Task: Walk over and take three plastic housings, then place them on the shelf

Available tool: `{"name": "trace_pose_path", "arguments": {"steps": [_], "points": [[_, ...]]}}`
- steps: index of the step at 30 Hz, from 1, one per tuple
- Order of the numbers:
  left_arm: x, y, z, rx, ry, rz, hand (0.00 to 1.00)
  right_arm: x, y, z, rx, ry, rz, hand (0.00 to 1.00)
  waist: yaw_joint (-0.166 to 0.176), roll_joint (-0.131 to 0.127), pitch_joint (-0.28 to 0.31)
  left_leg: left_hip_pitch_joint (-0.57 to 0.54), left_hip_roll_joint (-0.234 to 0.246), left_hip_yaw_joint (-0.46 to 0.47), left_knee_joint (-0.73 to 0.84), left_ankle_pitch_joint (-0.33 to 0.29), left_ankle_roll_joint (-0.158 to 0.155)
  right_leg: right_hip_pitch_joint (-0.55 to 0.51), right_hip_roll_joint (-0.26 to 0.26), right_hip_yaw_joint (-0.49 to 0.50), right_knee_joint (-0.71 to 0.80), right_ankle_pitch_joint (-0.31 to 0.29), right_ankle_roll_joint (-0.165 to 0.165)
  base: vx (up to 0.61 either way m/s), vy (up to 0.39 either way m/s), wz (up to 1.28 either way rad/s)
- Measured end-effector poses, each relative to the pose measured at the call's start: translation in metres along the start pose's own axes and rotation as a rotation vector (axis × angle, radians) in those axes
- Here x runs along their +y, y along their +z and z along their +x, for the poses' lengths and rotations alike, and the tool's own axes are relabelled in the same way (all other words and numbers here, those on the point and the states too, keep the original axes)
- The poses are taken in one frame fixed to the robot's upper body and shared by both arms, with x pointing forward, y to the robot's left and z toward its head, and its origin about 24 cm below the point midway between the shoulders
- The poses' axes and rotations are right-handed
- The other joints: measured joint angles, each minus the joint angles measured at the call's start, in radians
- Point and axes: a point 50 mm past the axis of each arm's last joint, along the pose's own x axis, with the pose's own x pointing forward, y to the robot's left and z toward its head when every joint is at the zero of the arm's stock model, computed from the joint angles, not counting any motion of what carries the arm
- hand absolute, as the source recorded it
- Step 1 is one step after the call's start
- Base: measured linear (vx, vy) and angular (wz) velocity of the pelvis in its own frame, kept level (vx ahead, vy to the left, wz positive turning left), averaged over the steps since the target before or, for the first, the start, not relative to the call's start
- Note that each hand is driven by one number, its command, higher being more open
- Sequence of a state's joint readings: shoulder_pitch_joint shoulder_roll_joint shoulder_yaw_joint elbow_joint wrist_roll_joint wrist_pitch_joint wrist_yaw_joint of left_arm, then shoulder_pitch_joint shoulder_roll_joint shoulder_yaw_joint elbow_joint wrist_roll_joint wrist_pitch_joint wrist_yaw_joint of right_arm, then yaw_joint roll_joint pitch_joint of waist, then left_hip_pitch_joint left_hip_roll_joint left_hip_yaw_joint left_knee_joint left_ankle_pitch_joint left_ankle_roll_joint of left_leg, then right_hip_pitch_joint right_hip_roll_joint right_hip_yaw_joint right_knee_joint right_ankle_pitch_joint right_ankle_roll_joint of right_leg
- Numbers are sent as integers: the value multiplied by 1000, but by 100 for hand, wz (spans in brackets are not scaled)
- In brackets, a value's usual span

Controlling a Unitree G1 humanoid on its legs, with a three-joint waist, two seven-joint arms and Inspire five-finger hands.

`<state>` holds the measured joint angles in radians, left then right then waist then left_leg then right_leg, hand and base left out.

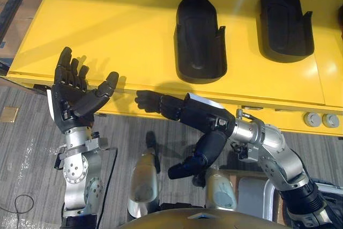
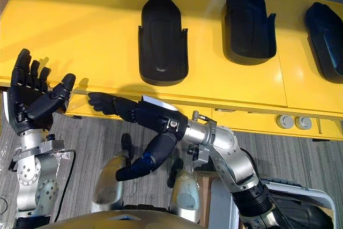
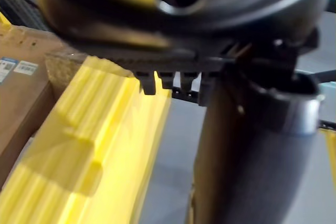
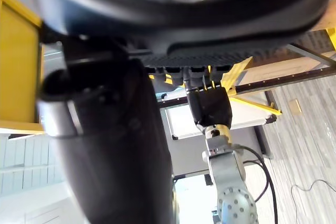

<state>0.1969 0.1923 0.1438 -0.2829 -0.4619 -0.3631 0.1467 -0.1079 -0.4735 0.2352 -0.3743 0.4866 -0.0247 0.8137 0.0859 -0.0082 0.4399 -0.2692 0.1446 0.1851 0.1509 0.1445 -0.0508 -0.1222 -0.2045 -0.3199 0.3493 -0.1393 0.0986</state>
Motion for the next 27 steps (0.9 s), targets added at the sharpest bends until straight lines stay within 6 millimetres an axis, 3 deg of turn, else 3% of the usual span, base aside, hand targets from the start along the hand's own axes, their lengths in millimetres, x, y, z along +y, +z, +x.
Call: {"name": "trace_pose_path", "arguments": {"steps": [9,16,27], "points": [[0,2,1,-20,5,-4,100,-35,8,-3,-20,-271,-199,100,-4,17,24,-1,-9,-2,-25,12,-6,-32,-8,1,41,-27,-5,0,0,0],[-1,1,-1,-27,16,-20,100,-57,14,-5,-72,-397,-237,100,-6,20,28,-1,-17,-15,-25,17,0,-37,-20,-7,73,-53,-7,21,-21,5],[0,2,0,-37,22,-25,100,-66,26,4,-127,-354,-270,100,-8,41,51,0,-20,-32,-16,13,0,-28,-25,-30,90,-68,-8,6,-14,3]]}}
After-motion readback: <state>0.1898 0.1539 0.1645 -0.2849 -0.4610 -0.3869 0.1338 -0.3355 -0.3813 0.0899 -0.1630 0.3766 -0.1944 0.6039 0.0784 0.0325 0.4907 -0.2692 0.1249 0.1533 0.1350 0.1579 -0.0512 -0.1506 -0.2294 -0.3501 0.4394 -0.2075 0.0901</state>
